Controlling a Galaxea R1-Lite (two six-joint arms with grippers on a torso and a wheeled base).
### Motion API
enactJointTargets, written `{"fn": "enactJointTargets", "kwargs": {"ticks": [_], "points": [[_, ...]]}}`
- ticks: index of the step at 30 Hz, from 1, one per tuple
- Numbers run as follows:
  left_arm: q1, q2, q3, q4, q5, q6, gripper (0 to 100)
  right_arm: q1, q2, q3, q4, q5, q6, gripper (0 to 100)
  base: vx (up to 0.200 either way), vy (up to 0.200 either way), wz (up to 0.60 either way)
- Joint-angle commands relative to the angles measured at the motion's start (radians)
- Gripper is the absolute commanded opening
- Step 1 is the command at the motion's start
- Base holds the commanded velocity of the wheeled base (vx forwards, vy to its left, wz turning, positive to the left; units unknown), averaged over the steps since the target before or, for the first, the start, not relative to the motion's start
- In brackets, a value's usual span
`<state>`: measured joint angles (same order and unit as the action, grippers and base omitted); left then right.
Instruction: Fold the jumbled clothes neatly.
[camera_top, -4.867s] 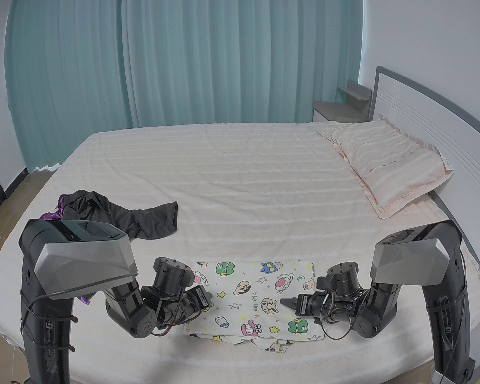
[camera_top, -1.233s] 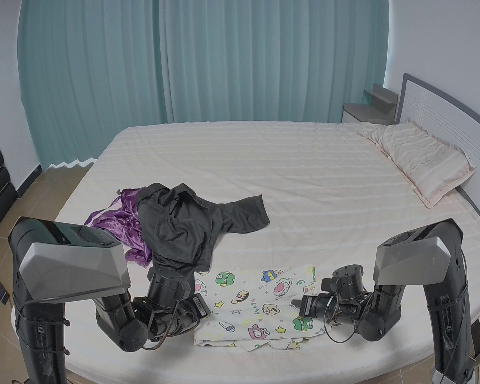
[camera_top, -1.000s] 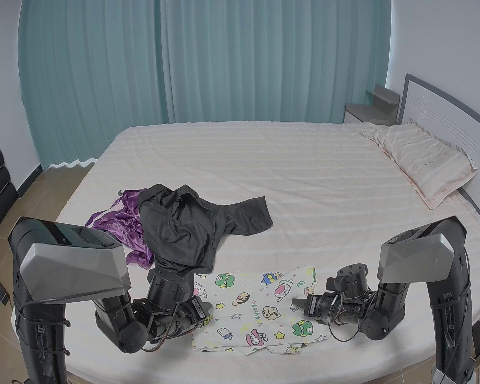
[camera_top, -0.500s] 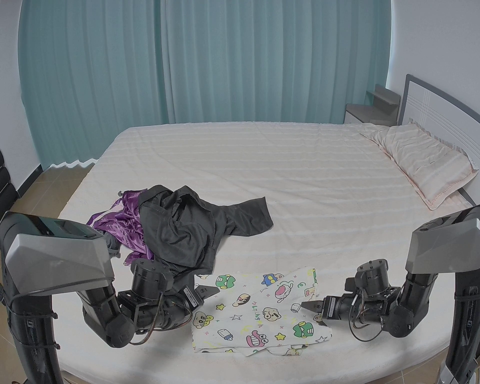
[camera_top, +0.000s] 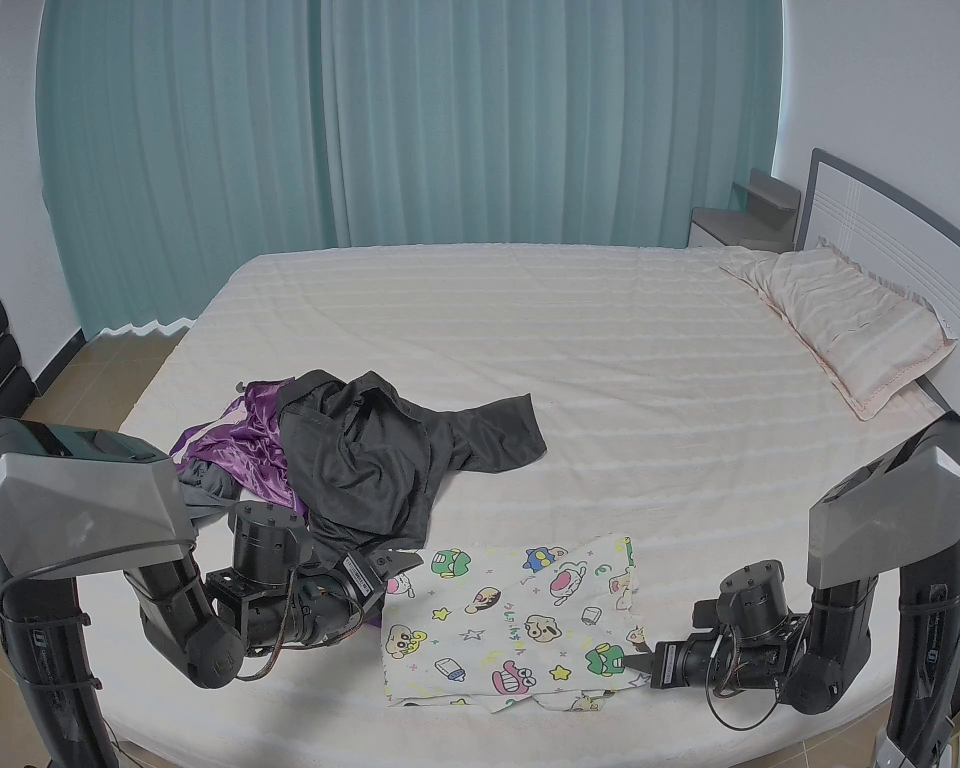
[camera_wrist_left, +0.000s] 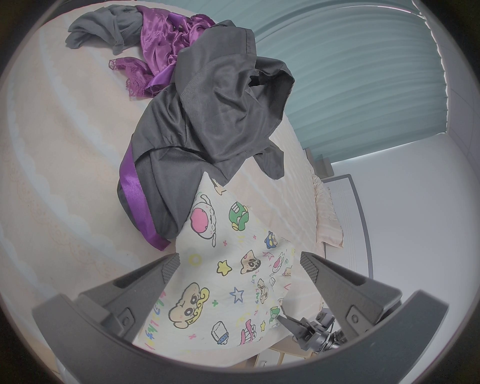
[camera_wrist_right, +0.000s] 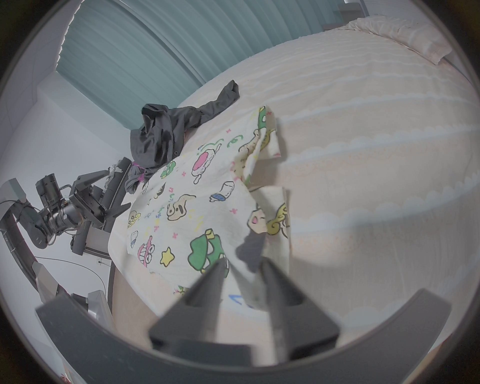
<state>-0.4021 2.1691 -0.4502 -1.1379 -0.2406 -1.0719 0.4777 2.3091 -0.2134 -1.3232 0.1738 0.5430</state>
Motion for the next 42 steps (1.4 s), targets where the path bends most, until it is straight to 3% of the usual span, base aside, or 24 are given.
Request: {"fn": "enactJointTargets", "kwargs": {"ticks": [1,17,18,25,30,42], "points": [[0.002,-0.003,0.001,0.0,0.0,0.001,100,0.001,0.024,0.029,-0.005,0.0,0.0,0,0.0,0.0,0.0],[0.0,0.0,-0.004,0.0,0.001,0.004,100,-0.025,0.021,0.134,-0.071,-0.002,-0.012,0,0.0,0.0,0.0],[0.0,0.0,-0.004,0.0,0.001,0.004,100,-0.022,0.019,0.144,-0.073,-0.002,-0.014,100,0.0,0.0,0.0],[0.0,0.0,-0.004,-0.002,0.001,0.004,100,-0.06,-0.025,0.161,-0.11,-0.002,-0.061,100,0.0,0.0,0.0],[0.003,-0.003,-0.004,-0.002,0.0,0.001,100,-0.105,-0.053,0.022,-0.117,0.003,-0.06,100,0.0,0.0,0.0],[0.071,-0.002,-0.013,-0.003,-0.011,0.001,100,-0.157,0.107,-0.503,0.229,-0.007,-0.051,100,0.0,0.0,0.0]]}}
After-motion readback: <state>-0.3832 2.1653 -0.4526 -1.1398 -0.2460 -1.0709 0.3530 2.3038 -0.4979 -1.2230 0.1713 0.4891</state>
